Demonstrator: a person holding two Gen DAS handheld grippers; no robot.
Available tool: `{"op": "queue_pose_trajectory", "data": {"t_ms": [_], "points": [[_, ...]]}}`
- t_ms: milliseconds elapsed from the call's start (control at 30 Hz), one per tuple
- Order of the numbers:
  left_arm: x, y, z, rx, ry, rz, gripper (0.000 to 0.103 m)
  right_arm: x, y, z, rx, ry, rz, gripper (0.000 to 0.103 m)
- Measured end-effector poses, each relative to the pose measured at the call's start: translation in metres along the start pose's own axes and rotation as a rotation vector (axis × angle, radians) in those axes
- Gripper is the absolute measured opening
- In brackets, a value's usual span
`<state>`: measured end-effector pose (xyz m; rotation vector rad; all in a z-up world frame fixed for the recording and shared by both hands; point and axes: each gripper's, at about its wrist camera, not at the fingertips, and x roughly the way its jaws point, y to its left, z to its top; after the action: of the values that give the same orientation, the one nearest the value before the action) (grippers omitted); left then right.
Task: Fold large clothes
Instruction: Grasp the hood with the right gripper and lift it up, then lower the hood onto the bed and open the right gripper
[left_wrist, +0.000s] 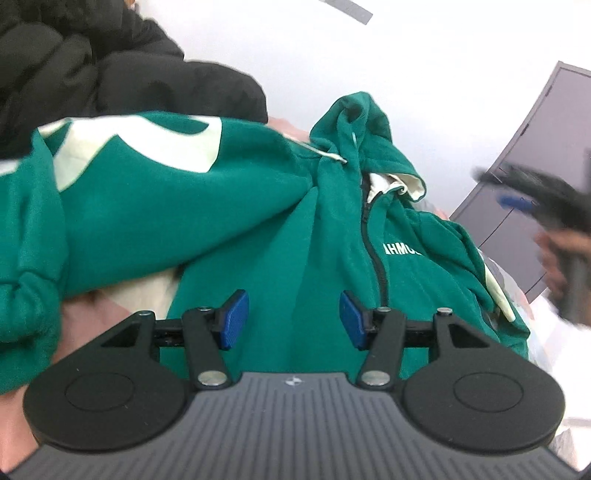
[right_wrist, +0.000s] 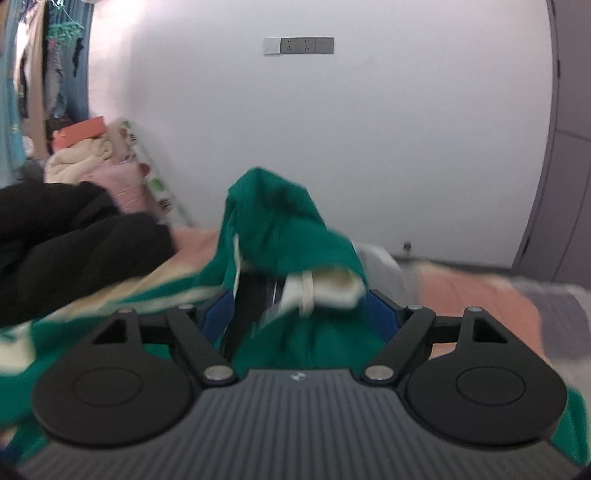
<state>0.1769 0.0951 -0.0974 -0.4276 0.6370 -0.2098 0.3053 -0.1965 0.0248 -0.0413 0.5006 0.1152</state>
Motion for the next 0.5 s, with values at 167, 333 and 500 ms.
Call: {"op": "queue_pose_trajectory", "data": {"t_ms": [167,333,500], "points": [[-0.035,-0.007,-0.005,-0.006,-0.025,0.034,0.06,-0.096,-0.049,-0.052,0.08,0.216,-0.046,0.079],[-0.06,-0.01,-0.006,-0.001,-0.002,0.126,0.06,-0.149,-0.098,-0.122,0.29,0.435,-0.022,0.079],[-0.08,-0.011,-0.013,-0.008,0.01,0.206,0.06,-0.162,-0.108,-0.17,0.288,0.596,0.058,0.079]]}}
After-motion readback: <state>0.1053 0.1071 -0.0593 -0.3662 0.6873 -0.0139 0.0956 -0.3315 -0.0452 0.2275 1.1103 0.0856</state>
